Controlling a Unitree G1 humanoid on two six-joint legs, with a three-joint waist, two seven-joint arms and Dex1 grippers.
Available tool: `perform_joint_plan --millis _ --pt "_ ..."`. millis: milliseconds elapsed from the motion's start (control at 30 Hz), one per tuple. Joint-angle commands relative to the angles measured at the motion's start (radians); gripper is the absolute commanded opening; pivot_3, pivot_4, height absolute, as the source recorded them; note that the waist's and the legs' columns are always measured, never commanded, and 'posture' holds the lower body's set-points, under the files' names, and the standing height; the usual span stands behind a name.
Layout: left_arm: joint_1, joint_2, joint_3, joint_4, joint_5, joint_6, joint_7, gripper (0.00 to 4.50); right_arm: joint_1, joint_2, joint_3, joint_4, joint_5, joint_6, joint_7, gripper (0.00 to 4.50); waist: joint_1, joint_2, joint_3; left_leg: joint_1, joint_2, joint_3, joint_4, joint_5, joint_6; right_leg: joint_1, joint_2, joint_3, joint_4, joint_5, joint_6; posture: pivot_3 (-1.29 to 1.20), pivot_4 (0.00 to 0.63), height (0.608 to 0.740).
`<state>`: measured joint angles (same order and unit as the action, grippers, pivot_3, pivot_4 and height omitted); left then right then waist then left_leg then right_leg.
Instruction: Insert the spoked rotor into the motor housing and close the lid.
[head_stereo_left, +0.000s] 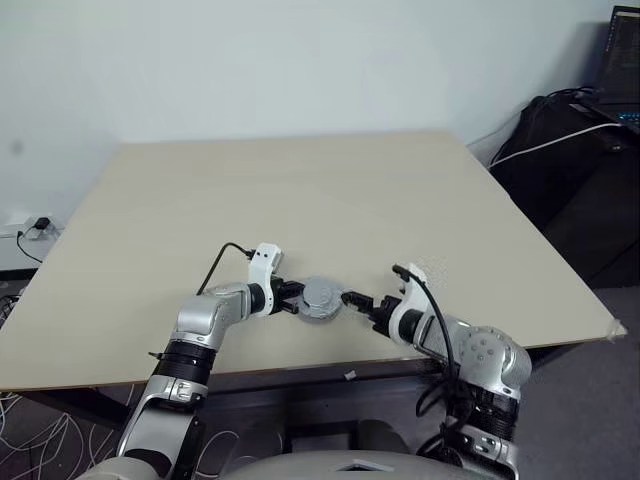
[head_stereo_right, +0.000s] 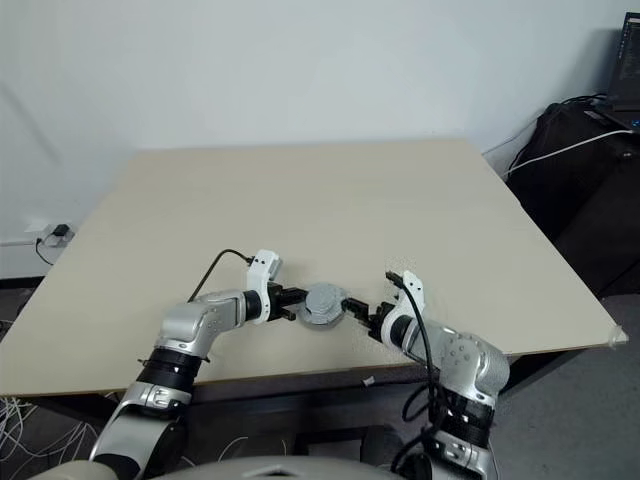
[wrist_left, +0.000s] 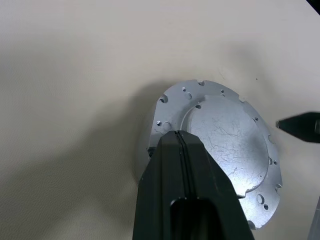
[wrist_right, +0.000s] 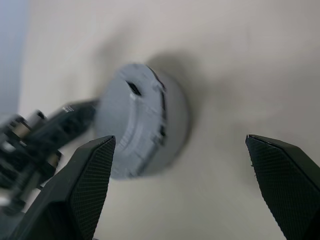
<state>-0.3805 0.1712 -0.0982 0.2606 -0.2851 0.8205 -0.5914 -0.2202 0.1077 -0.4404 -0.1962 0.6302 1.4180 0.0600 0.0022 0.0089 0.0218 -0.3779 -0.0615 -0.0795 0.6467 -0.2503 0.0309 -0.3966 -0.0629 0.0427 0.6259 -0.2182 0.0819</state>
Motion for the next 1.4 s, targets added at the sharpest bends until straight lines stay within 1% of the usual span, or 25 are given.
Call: perform_joint_plan --millis 33,633,1100,1267,1400 --pt "0.002 -0.012 -0.04 -0.015 -0.003 0.011 -0.02 0.0 -0.018 0.138 -0.003 0.034 0.051 -0.026 -0.01 4.48 0.0 0.0 0.0 0.0 0.0 0.0 0.0 0.001 0.001 0.0 0.0 0.0 0.0 0.0 0.0 0.0 0.0 0.74" --pt "0.009 -0.009 -0.038 -0.031 -0.006 0.016 -0.02 0.0 -0.056 0.106 0.07 0.238 0.032 -0.152 -0.019 4.48 -0.006 0.001 0.0 0.0 0.0 0.0 -0.001 0.0 0.002 0.0 0.0 0.0 0.0 0.001 -0.001 0.0 0.0 0.74" --pt "0.011 -0.01 -0.042 -0.034 -0.004 0.016 -0.018 0.0 -0.025 0.071 0.084 0.273 0.042 -0.087 0.02 4.48 -0.01 0.002 0.0 0.0 0.0 0.0 -0.001 0.0 0.002 0.0 0.0 0.0 0.0 0.0 0.0 0.0 0.0 0.74" --pt "0.012 -0.009 -0.042 -0.037 -0.004 0.017 -0.017 0.0 -0.024 0.073 0.061 0.3 0.062 -0.08 0.041 4.48 -0.011 0.002 0.0 0.0 0.0 -0.001 -0.001 0.0 0.002 0.0 0.0 0.0 0.0 0.0 0.0 0.0 0.0 0.74" --pt "0.011 -0.007 -0.043 -0.037 -0.003 0.016 -0.018 0.0 -0.034 0.095 0.003 0.341 0.106 -0.105 0.051 4.48 -0.012 0.002 0.0 0.0 0.0 -0.001 -0.001 0.0 0.002 0.0 0.0 0.0 0.0 0.0 0.0 0.0 0.0 0.74"
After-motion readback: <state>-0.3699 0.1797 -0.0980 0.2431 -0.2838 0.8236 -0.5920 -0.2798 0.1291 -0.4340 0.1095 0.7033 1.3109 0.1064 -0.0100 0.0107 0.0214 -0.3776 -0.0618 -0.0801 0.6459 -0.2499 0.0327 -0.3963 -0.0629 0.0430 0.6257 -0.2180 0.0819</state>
